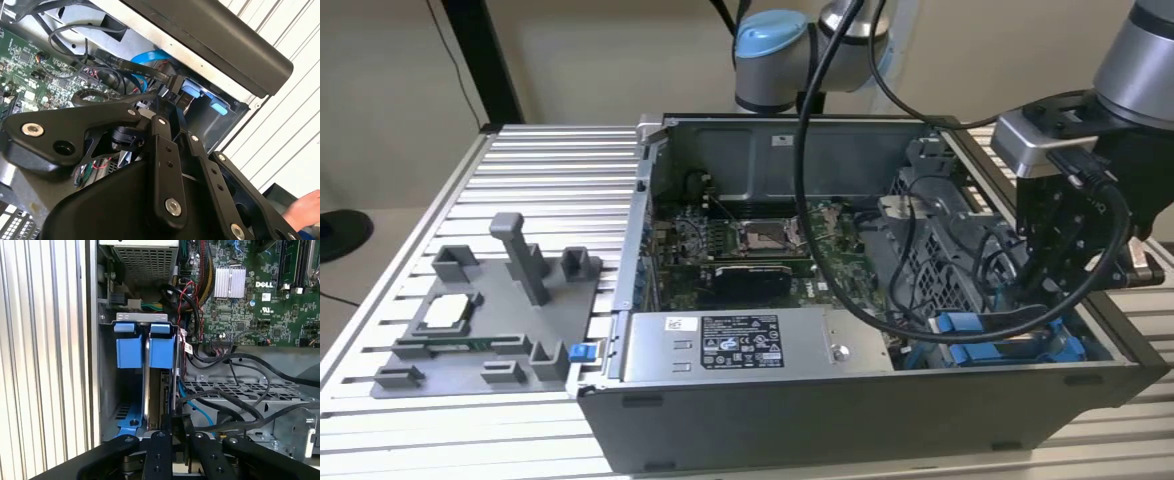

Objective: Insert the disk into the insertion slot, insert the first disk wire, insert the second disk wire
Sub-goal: 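Insert the first disk wire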

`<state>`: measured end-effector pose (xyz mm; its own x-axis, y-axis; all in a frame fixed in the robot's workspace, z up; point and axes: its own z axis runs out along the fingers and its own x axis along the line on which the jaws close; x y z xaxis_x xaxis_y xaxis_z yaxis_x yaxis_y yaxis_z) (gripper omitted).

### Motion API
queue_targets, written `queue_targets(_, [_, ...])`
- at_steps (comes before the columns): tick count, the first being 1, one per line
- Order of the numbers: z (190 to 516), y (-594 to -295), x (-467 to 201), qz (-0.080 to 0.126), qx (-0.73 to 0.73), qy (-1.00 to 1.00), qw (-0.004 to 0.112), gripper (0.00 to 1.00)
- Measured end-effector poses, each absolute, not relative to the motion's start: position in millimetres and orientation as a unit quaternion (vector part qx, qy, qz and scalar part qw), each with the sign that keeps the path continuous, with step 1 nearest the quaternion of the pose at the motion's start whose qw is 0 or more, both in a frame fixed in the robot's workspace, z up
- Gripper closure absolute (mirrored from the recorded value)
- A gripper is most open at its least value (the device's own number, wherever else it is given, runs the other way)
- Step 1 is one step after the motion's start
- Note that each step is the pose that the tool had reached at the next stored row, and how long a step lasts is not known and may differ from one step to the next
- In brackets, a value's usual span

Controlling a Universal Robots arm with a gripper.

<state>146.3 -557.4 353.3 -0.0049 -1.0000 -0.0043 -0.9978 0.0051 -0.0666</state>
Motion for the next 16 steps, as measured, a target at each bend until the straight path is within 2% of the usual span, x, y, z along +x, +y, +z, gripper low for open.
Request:
queue_targets(6, [351.2, -559.2, 147.9, -0.008, -0.704, 0.710, 0.011, 1.00])
queue_targets(13, [351.0, -559.4, 148.1, -0.008, -0.704, 0.710, 0.010, 1.00])
queue_targets(16, [350.8, -559.4, 149.0, -0.002, -0.704, 0.711, 0.004, 1.00])
